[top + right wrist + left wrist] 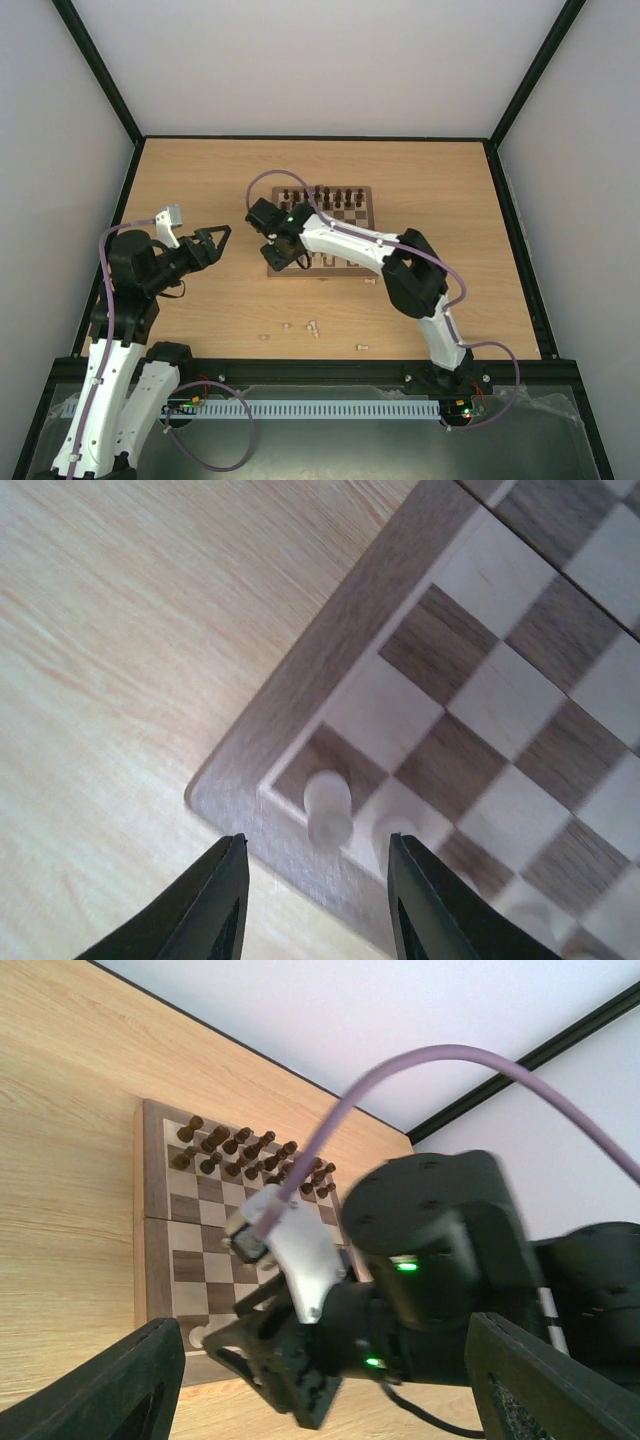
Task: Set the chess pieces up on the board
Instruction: Pick up the chess piece at the center of the board.
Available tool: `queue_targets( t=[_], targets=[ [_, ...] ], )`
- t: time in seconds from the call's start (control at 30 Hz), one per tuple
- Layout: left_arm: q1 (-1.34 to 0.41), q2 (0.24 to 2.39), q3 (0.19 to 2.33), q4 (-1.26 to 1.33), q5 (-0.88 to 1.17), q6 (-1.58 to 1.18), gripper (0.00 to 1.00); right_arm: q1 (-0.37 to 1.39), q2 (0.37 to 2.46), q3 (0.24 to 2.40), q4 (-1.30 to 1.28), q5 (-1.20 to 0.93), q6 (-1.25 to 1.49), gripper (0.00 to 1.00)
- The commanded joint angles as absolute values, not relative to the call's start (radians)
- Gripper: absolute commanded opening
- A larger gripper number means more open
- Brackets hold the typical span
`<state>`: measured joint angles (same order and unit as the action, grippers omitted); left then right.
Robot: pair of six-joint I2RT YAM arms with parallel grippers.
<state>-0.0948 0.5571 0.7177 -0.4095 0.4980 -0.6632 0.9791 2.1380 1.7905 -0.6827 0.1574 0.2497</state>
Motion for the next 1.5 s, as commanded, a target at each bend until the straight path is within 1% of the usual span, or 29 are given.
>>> queue_targets(
  t=[0.0, 0.13, 0.23, 0.43, 0.5, 0.53, 0.57, 0.6, 1.0, 1.1, 1.2, 1.3, 1.47],
  targets=[
    [-0.089, 0.562, 0.714, -0.385, 0.518, -0.678, 0.8, 0.989, 1.969, 1.692, -0.667, 0.131, 0.27, 0.41],
    [-0.089, 0.569, 0.715, -0.381, 0.516, -0.678, 0.8, 1.022, 1.841, 1.562, -0.644, 0.129, 0.295, 0.44],
    [-0.089, 0.573, 0.716, -0.377, 0.514, -0.678, 0.8, 1.071, 1.769, 1.47, -0.637, 0.113, 0.317, 0.45],
    [-0.089, 0.574, 0.723, -0.384, 0.509, -0.675, 0.81, 1.207, 1.695, 1.315, -0.614, 0.06, 0.368, 0.45],
    [-0.089, 0.571, 0.726, -0.389, 0.508, -0.672, 0.84, 1.237, 1.692, 1.28, -0.587, 0.029, 0.386, 0.45],
    [-0.089, 0.57, 0.729, -0.392, 0.507, -0.673, 0.89, 1.249, 1.7, 1.272, -0.58, 0.025, 0.394, 0.45],
    [-0.089, 0.568, 0.73, -0.395, 0.506, -0.672, 0.98, 1.257, 1.713, 1.265, -0.576, 0.033, 0.401, 0.45],
    [-0.089, 0.566, 0.732, -0.399, 0.504, -0.672, 0.99, 1.264, 1.727, 1.264, -0.573, 0.041, 0.409, 0.45],
    [-0.089, 0.539, 0.747, -0.438, 0.503, -0.667, 0.99, 1.29, 1.888, 1.288, -0.541, 0.068, 0.423, 0.45],
    [-0.09, 0.534, 0.748, -0.441, 0.503, -0.668, 0.99, 1.29, 1.914, 1.3, -0.54, 0.074, 0.42, 0.42],
    [-0.089, 0.534, 0.749, -0.44, 0.503, -0.669, 0.99, 1.29, 1.932, 1.31, -0.532, 0.071, 0.415, 0.37],
    [-0.089, 0.535, 0.75, -0.44, 0.503, -0.669, 0.99, 1.289, 1.948, 1.325, -0.538, 0.076, 0.412, 0.34],
    [-0.089, 0.538, 0.748, -0.437, 0.504, -0.667, 0.99, 1.289, 1.955, 1.336, -0.544, 0.088, 0.408, 0.33]
  ],
)
